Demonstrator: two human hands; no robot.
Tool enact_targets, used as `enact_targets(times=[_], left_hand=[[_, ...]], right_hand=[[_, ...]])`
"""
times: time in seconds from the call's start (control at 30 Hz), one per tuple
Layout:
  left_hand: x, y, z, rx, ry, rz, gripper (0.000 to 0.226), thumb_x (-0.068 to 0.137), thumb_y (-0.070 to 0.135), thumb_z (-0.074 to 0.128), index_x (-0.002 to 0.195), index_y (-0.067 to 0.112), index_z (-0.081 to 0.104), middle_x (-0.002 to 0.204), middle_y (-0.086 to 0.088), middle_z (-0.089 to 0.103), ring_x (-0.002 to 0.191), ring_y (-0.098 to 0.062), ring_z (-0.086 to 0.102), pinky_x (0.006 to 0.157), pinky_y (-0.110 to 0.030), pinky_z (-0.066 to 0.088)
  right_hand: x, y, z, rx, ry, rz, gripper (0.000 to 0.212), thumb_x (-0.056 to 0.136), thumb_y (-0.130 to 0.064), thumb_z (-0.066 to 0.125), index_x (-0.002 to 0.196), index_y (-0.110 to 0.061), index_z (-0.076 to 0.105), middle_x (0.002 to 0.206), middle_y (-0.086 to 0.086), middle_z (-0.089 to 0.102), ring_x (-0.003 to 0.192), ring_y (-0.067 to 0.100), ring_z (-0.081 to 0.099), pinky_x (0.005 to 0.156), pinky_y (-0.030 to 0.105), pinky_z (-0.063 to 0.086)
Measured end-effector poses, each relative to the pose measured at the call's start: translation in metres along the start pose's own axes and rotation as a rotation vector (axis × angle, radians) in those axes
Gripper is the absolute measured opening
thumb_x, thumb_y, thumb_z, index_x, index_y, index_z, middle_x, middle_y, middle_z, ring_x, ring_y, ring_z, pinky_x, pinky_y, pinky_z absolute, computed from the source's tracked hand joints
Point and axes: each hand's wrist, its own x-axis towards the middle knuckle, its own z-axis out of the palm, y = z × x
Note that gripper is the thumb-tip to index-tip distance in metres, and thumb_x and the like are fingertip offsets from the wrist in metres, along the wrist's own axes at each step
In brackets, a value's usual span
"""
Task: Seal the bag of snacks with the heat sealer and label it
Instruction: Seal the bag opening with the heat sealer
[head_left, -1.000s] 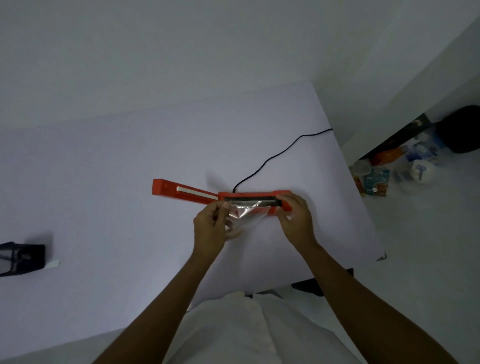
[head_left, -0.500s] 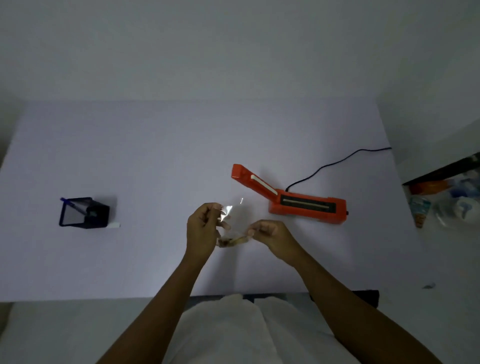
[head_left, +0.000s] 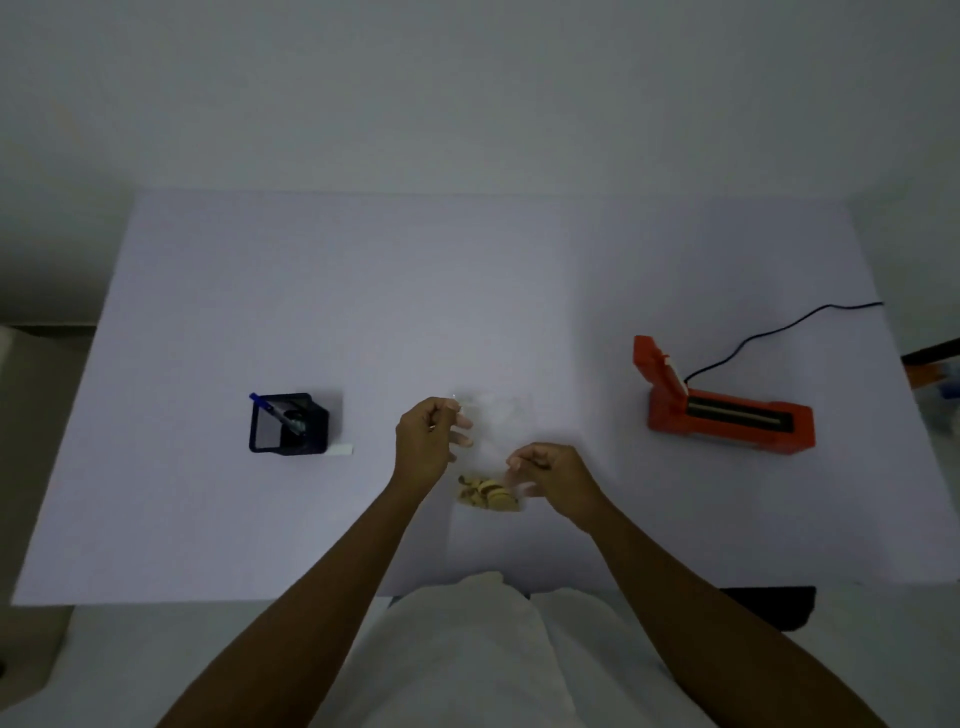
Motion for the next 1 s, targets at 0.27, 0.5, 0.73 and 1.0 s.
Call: enact_targets(times=[0.27,0.5,0.73,1.0], left_hand=[[0.067,-0.012,-0.004,0.144,-0.002,0.062,0.015,0.096,0.01,0.057,0.095,0.004,0.071,0.075,-0.002,0.07,0.055,-0.001,0.064,0.051,-0.014,0.049],[0.107,-0.029,0.004,0.426,-0.008,0.035,0.021,0.092,0.018,0.061,0.079,0.007,0.073,0.073,-0.002,0.068,0.065,-0.015,0.061,0.067,-0.023,0.044],[0.11,-0.034,0.014,0.634,0.051,0.045,0.036,0.093,0.027,0.056,0.063,0.009,0.056,0.059,-0.005,0.058,0.057,-0.02,0.055,0.058,-0.026,0.04],[0.104,-0.023,0.024,0.766,0.092,-0.042,0.021,0.089,0.03,0.056,0.09,0.009,0.057,0.086,-0.009,0.064,0.08,-0.029,0.062,0.067,-0.033,0.048]], right_hand=[[0.036,-0.005,0.014,-0.078,0.211,0.04,0.008,0.09,-0.006,0.066,0.083,-0.003,0.07,0.071,0.008,0.069,0.06,0.017,0.064,0.054,0.027,0.047],[0.061,0.002,0.01,-0.303,0.367,0.089,0.015,0.085,-0.009,0.07,0.071,-0.007,0.071,0.059,0.009,0.065,0.047,0.016,0.06,0.049,0.033,0.054],[0.071,0.005,0.01,-0.523,0.406,0.104,0.042,0.084,-0.025,0.073,0.052,-0.015,0.047,0.054,0.003,0.054,0.056,0.022,0.057,0.054,0.028,0.045],[0.072,0.001,0.019,-0.609,0.41,0.127,0.03,0.088,-0.028,0.065,0.066,-0.011,0.053,0.061,0.003,0.056,0.054,0.015,0.052,0.052,0.025,0.038]])
